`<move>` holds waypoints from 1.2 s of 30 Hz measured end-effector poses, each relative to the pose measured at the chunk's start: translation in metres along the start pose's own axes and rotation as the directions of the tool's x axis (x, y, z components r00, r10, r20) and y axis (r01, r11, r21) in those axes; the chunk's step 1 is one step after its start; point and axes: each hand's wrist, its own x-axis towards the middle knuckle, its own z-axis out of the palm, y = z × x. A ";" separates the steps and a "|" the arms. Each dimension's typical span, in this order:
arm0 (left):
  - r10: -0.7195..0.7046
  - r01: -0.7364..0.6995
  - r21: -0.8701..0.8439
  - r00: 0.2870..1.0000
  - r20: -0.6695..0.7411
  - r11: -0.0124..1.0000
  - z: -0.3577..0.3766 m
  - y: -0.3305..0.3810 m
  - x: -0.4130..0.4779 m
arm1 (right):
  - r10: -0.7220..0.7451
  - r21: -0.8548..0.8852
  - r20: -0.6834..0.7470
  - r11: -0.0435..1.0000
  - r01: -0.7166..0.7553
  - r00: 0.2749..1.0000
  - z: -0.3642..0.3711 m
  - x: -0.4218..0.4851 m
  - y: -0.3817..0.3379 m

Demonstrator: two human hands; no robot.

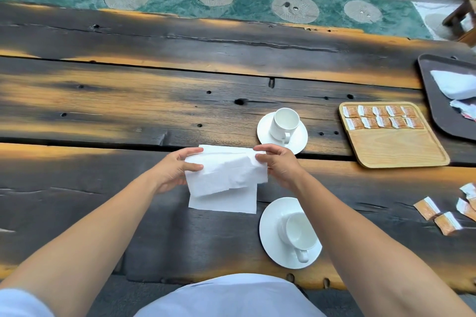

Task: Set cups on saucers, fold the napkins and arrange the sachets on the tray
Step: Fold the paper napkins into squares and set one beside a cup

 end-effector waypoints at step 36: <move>0.460 -0.161 0.745 0.862 -0.214 0.648 0.012 0.042 0.038 | -0.331 -0.941 0.046 0.302 0.151 0.943 0.019 0.044 -0.023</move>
